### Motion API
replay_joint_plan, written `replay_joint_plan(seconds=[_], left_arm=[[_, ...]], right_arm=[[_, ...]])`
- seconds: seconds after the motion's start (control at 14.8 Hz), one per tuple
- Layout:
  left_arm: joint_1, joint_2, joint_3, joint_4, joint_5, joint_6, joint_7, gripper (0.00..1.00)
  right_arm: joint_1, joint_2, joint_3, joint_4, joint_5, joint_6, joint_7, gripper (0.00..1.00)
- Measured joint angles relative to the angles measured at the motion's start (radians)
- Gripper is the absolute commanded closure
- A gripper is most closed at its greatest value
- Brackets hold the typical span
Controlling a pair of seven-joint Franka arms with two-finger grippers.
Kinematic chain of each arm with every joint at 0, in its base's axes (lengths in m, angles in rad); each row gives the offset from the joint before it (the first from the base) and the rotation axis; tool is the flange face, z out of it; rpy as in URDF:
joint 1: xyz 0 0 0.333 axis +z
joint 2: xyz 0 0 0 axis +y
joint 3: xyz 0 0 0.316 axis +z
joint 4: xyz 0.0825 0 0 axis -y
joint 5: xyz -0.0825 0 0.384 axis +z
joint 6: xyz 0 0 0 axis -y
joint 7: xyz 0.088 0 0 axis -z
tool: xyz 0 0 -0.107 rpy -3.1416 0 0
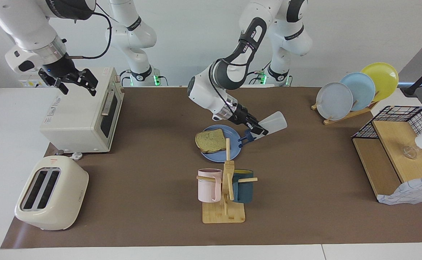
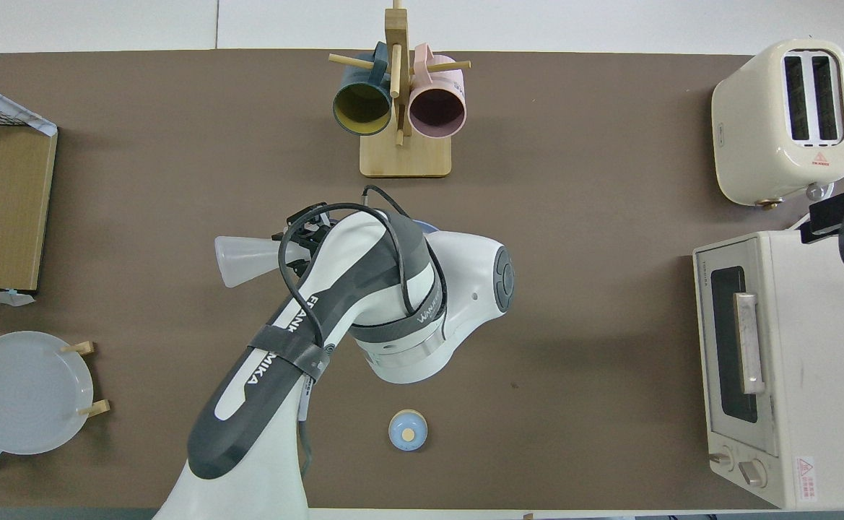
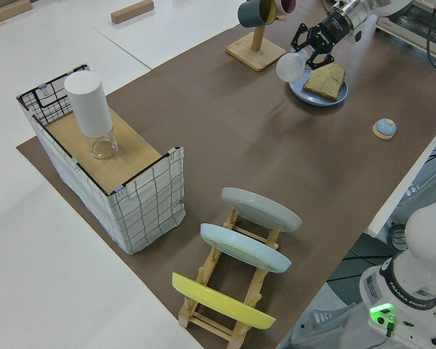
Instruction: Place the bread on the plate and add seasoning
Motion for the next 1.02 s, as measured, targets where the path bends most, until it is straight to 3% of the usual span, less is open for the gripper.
replay_joint_plan(seconds=[0.61,1.02], left_arm=[[-0.167,0.003,-0.013,0.0,-0.091,-0.042,-0.002,0.98],[-0.1,0.003,0.005,0.0,-0.089,-0.037,-0.002,0.98]], right_arm=[[0.0,0.0,0.0,0.0,0.0,0.0,0.0,0.0],[0.0,0.0,0.0,0.0,0.0,0.0,0.0,0.0]])
